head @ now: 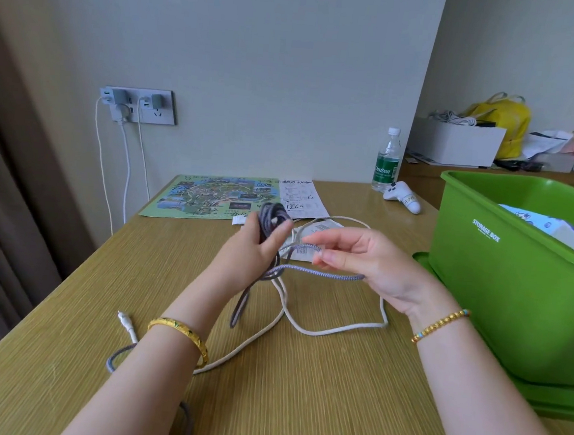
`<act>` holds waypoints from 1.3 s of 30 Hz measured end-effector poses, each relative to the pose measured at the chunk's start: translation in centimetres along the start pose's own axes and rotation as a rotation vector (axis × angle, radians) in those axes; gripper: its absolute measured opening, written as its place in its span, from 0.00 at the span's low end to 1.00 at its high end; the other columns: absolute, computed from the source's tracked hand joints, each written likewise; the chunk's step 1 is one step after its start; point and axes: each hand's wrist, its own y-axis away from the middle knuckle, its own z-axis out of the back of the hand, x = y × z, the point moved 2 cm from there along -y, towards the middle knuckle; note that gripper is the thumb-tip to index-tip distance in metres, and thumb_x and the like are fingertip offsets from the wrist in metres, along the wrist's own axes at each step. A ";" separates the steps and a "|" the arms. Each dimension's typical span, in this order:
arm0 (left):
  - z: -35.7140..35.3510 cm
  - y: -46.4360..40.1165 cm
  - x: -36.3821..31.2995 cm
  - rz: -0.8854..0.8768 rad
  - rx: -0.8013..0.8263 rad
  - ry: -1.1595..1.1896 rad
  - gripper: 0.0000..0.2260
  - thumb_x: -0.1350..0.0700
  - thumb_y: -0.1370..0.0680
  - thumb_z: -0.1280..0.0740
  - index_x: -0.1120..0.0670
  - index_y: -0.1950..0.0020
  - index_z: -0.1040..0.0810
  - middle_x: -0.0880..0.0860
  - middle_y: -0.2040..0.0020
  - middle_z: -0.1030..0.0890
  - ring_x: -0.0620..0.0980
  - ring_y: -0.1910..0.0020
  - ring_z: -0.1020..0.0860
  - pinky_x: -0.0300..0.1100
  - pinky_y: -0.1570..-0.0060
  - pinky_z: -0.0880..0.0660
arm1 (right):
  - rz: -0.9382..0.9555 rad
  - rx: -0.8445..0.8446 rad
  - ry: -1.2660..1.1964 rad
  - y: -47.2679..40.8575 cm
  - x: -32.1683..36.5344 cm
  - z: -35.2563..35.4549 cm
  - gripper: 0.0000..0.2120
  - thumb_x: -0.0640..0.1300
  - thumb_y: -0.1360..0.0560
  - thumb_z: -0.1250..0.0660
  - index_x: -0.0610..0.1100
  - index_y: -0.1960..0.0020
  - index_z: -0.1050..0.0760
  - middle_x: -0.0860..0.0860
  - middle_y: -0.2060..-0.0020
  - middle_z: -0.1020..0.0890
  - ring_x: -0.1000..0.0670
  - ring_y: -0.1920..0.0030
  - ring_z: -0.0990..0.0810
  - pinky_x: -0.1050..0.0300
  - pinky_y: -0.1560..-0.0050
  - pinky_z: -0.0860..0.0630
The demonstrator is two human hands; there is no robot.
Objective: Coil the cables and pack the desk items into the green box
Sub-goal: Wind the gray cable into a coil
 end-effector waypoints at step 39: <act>0.8 0.9 -0.7 -0.258 0.088 -0.260 0.15 0.50 0.23 0.39 0.51 0.69 0.35 0.49 0.75 0.29 0.46 0.77 0.30 0.39 0.76 0.35 | -0.061 -0.471 -0.481 -0.3 -0.8 2.4 0.06 0.34 0.24 0.39 0.41 0.54 0.25 0.50 0.69 0.18 0.60 0.80 0.37 0.70 0.83 0.42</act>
